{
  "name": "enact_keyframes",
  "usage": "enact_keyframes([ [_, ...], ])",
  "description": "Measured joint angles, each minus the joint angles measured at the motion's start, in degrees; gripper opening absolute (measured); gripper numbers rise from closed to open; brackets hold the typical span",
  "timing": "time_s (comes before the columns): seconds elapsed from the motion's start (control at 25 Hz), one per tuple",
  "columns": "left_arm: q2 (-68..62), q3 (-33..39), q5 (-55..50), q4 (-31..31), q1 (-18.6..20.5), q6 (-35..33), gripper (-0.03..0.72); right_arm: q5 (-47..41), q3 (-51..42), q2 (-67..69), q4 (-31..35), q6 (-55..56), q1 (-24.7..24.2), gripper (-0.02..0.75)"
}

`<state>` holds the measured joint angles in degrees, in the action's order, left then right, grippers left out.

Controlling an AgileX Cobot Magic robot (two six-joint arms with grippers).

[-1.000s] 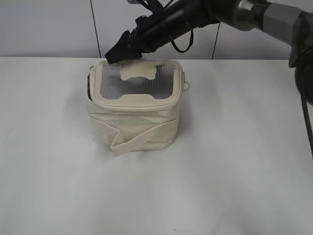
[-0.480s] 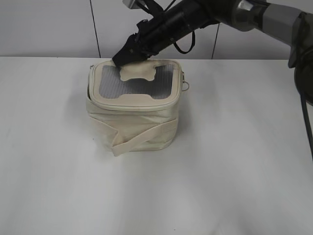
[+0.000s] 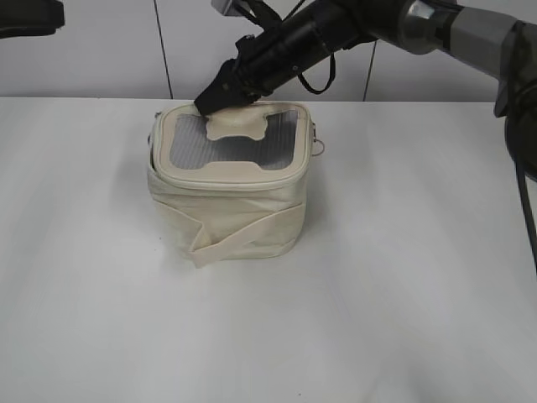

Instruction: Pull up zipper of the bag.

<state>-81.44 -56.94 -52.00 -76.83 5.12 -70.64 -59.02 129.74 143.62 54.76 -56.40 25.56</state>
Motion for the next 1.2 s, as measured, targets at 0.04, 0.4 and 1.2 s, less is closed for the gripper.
enact_keyframes([
  [0.04, -4.89, -3.61, -3.35, -1.18, 2.01, -2.72, 0.244, 0.00, 0.00, 0.00, 0.00, 0.38, 0.00, 0.043],
  [0.4, -26.99, -12.73, -1.27, 16.94, -0.82, -11.48, 0.308, -0.05, 0.00, 0.00, -0.06, 1.61, 0.00, 0.043],
  [1.2, -28.63, -12.80, 20.36, 23.37, -15.59, -12.71, 0.281, -0.05, 0.00, 0.00, -0.12, 2.09, 0.00, 0.041],
])
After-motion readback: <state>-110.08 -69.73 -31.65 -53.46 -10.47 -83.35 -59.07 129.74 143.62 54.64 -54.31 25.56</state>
